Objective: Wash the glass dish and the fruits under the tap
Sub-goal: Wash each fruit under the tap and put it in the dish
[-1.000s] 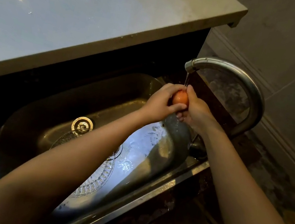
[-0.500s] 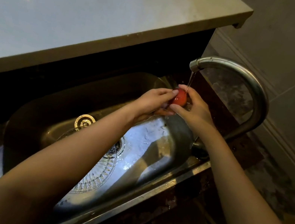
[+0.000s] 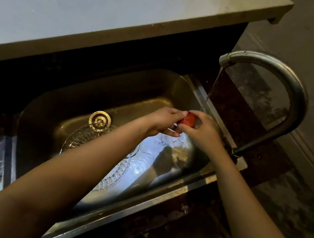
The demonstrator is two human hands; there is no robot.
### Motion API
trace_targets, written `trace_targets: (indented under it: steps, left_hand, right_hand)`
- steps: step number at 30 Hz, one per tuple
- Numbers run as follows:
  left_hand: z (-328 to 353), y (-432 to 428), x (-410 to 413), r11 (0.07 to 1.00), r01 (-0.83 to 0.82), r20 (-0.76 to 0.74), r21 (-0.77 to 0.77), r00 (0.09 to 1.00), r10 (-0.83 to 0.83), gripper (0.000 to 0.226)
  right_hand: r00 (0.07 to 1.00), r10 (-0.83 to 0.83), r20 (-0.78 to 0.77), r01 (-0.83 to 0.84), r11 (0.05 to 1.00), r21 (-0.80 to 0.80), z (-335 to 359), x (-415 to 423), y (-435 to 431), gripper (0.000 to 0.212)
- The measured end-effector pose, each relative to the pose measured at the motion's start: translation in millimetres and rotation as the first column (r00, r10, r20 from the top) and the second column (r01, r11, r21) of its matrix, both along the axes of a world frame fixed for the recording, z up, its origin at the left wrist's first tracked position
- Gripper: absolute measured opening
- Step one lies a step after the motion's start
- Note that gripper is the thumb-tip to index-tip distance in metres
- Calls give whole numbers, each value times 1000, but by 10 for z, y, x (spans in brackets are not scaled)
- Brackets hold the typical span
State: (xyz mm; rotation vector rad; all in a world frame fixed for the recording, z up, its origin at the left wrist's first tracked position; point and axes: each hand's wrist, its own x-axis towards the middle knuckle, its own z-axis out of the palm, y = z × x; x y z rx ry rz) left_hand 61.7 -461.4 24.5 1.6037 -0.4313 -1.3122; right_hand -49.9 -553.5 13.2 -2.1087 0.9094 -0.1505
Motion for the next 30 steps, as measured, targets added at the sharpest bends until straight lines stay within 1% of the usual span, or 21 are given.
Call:
trace_targets:
  steps: [4, 7, 13, 16, 19, 21, 24, 25, 26, 27, 28, 29, 30]
  left_hand:
    - [-82, 99, -37, 998, 30, 35, 61, 999, -32, 28]
    - [-142, 147, -53, 994, 42, 77, 102, 996, -50, 27]
    - [-251, 288, -59, 983, 49, 97, 175, 993, -66, 40]
    - [-334, 416, -45, 977, -2, 84, 215, 996, -16, 38]
    - [-440, 618, -18, 965, -73, 62, 251, 996, 59, 37]
    - [-526, 789, -9, 947, -158, 71, 280, 987, 144, 37]
    - [-642, 1100, 20, 892, -312, 132, 328, 950, 284, 37]
    - [-675, 1226, 35, 874, -341, 175, 347, 939, 297, 37]
    - [-703, 1377, 51, 856, -358, 256, 374, 927, 275, 37]
    - [-728, 1552, 66, 835, -365, 374, 411, 903, 210, 38]
    - [-742, 1750, 79, 807, -379, 514, 453, 851, 112, 40]
    - [-743, 1970, 81, 776, -407, 645, 482, 764, 0, 43]
    - [-729, 2202, 73, 751, -439, 742, 493, 664, -99, 46]
  right_hand:
    - [999, 22, -36, -22, 1000, 10, -71, 1, 58, 61]
    - [998, 43, -37, -41, 998, 44, -113, -7, 96, 62]
    - [994, 100, -39, -98, 993, 65, -242, 2, 206, 56]
    - [989, 147, -30, -145, 986, 80, -329, 61, 302, 52]
    - [970, 242, -31, -237, 965, 114, -438, 172, 440, 47]
    - [946, 319, -63, -310, 943, 117, -532, 288, 572, 50]
    - [879, 462, -121, -449, 886, 116, -673, 525, 875, 54]
    - [852, 509, -124, -497, 860, 117, -719, 609, 997, 52]
    - [825, 553, -119, -541, 833, 117, -771, 700, 1120, 50]
    - [800, 588, -114, -578, 808, 115, -825, 794, 1246, 47]
    - [782, 613, -116, -602, 790, 114, -881, 886, 1365, 47]
    - [767, 628, -130, -618, 778, 111, -934, 975, 1486, 49]
    - [758, 635, -150, -626, 773, 107, -985, 1063, 1593, 53]
